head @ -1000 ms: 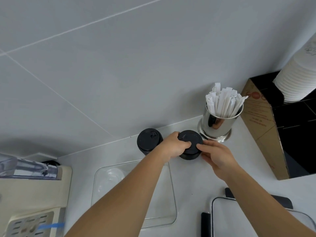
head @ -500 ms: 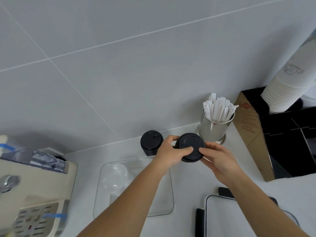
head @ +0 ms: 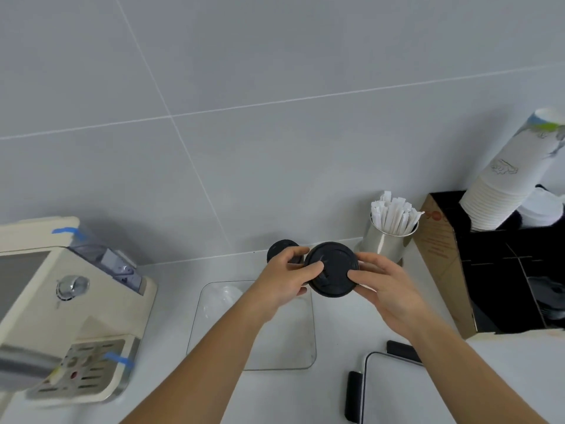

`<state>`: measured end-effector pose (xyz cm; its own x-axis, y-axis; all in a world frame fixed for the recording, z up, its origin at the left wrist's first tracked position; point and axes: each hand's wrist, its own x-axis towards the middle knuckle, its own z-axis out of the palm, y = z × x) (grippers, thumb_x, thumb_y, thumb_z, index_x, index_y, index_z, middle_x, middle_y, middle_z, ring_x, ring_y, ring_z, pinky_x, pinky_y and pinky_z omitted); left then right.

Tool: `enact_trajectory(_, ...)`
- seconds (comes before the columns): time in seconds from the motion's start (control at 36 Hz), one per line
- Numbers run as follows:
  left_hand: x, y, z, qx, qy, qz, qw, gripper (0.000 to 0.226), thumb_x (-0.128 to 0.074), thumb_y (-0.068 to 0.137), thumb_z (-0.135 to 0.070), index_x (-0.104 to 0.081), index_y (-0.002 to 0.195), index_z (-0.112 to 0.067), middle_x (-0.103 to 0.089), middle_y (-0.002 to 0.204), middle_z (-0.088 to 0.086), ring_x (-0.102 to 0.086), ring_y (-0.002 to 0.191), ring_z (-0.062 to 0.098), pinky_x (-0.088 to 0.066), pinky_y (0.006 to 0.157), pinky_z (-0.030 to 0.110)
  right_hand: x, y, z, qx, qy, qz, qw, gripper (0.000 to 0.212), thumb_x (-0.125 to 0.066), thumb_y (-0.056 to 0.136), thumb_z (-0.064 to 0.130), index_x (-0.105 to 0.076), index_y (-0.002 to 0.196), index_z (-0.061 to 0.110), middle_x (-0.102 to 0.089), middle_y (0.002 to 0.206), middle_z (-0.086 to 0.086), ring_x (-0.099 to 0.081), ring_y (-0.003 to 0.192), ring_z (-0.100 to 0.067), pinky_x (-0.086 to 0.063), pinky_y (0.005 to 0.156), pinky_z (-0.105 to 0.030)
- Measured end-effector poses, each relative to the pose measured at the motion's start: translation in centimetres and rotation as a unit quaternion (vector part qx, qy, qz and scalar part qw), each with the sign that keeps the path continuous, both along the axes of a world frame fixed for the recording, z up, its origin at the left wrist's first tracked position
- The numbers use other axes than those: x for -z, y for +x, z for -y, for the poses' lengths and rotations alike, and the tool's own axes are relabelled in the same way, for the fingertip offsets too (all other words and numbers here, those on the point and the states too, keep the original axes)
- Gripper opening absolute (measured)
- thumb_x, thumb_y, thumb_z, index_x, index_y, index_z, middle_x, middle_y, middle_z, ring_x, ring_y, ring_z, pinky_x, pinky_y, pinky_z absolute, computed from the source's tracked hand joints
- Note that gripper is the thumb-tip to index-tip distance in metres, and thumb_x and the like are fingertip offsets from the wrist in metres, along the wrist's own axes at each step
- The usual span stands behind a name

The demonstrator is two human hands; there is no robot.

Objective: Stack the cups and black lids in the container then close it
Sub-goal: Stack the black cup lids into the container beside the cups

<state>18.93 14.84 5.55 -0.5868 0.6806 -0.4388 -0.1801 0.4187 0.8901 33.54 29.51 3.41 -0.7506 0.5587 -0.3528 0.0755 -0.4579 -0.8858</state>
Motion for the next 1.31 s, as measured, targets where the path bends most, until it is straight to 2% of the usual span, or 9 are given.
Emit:
enact_trajectory(0.28, -2.9, -1.0, 5.2, 0.009, 0.067, 0.002, 0.998, 0.066, -0.08, 0.079, -0.019, -0.053, 0.139, -0.018, -0.072, 0.116, 0.001, -0.069, 0.106, 0.01, -0.056, 0.081, 0.021, -4.4, -0.4, 2.7, -0.119, 0.126, 0.008, 0.985, 0.051, -0.069, 0.076, -0.005, -0.062, 0.123, 0.013, -0.071, 0.112, -0.013, -0.064, 0.109, -0.027, -0.045, 0.101, -0.041)
enact_trajectory(0.42, -3.1, -1.2, 7.9, 0.02, 0.067, -0.016, 0.997, 0.067, -0.083, 0.071, -0.021, -0.056, 0.132, -0.028, -0.072, 0.116, -0.011, -0.062, 0.116, 0.006, -0.05, 0.101, 0.032, -5.5, -0.6, 3.9, -0.15, 0.194, 0.045, 0.968, 0.062, -0.081, 0.071, 0.007, -0.06, 0.127, 0.024, -0.071, 0.113, 0.003, -0.061, 0.11, -0.008, -0.048, 0.087, -0.033)
enact_trajectory(0.56, -3.2, -1.2, 9.7, 0.04, 0.078, -0.022, 0.996, 0.063, -0.08, 0.077, -0.008, -0.06, 0.133, -0.026, -0.067, 0.128, -0.007, -0.067, 0.112, 0.01, -0.049, 0.094, 0.026, -5.8, -1.0, 4.9, -0.21, 0.286, 0.048, 0.934, 0.055, -0.083, 0.059, 0.036, -0.065, 0.108, 0.051, -0.069, 0.104, 0.018, -0.062, 0.105, -0.002, -0.051, 0.089, -0.035)
enact_trajectory(0.69, -3.0, -1.2, 11.1, 0.032, 0.084, -0.031, 0.995, 0.064, -0.081, 0.073, 0.0, -0.062, 0.127, -0.027, -0.066, 0.126, -0.004, -0.067, 0.113, 0.015, -0.053, 0.095, 0.031, -5.6, -1.8, 5.5, -0.237, 0.338, 0.056, 0.909, 0.061, -0.083, 0.058, 0.036, -0.062, 0.113, 0.044, -0.065, 0.109, 0.015, -0.062, 0.105, -0.008, -0.054, 0.09, -0.038)
enact_trajectory(0.83, -1.8, -1.0, 12.2, 0.037, 0.051, -0.031, 0.998, 0.069, -0.082, 0.068, -0.004, -0.059, 0.128, -0.03, -0.064, 0.129, -0.005, -0.067, 0.112, 0.016, -0.05, 0.102, 0.041, -4.5, -2.2, 6.8, -0.231, 0.402, 0.073, 0.883, 0.067, -0.08, 0.056, 0.035, -0.058, 0.119, 0.039, -0.059, 0.115, 0.014, -0.058, 0.104, 0.0, -0.052, 0.09, -0.026)
enact_trajectory(0.94, -0.9, -0.5, 12.2, 0.047, 0.023, -0.016, 0.999, 0.067, -0.083, 0.072, -0.018, -0.054, 0.128, -0.042, -0.063, 0.128, -0.008, -0.07, 0.104, 0.01, -0.05, 0.088, 0.031, -3.3, -2.5, 7.8, -0.249, 0.441, 0.091, 0.858, 0.068, -0.079, 0.063, 0.03, -0.054, 0.126, 0.031, -0.055, 0.118, 0.011, -0.055, 0.107, -0.004, -0.049, 0.092, -0.024)
enact_trajectory(1.11, 1.0, 0.2, 11.9, 0.015, 0.015, 0.037, 0.999, 0.057, -0.077, 0.081, -0.028, -0.054, 0.133, -0.033, -0.062, 0.13, -0.004, -0.063, 0.117, 0.016, -0.048, 0.105, 0.038, -1.4, -2.6, 9.3, -0.248, 0.494, 0.11, 0.826, 0.067, -0.076, 0.063, 0.028, -0.053, 0.126, 0.031, -0.054, 0.113, 0.009, -0.055, 0.104, -0.008, -0.049, 0.095, -0.03)
enact_trajectory(1.19, 1.6, 0.3, 11.5, -0.018, 0.008, 0.062, 0.998, 0.036, -0.068, 0.089, -0.034, -0.064, 0.124, -0.027, -0.07, 0.121, -0.003, -0.066, 0.112, 0.015, -0.052, 0.1, 0.036, -0.4, -2.4, 9.7, -0.251, 0.526, 0.113, 0.805, 0.069, -0.074, 0.064, 0.029, -0.051, 0.128, 0.033, -0.053, 0.114, 0.01, -0.054, 0.103, -0.009, -0.048, 0.094, -0.03)
enact_trajectory(1.31, 2.8, 0.4, 11.1, -0.054, -0.026, 0.056, 0.997, 0.034, -0.063, 0.093, -0.036, -0.065, 0.123, -0.019, -0.07, 0.118, 0.003, -0.065, 0.111, 0.019, -0.053, 0.098, 0.039, 0.9, -2.1, 10.4, -0.245, 0.555, 0.116, 0.786, 0.066, -0.074, 0.067, 0.028, -0.05, 0.128, 0.029, -0.05, 0.114, 0.01, -0.052, 0.1, -0.01, -0.047, 0.092, -0.028)
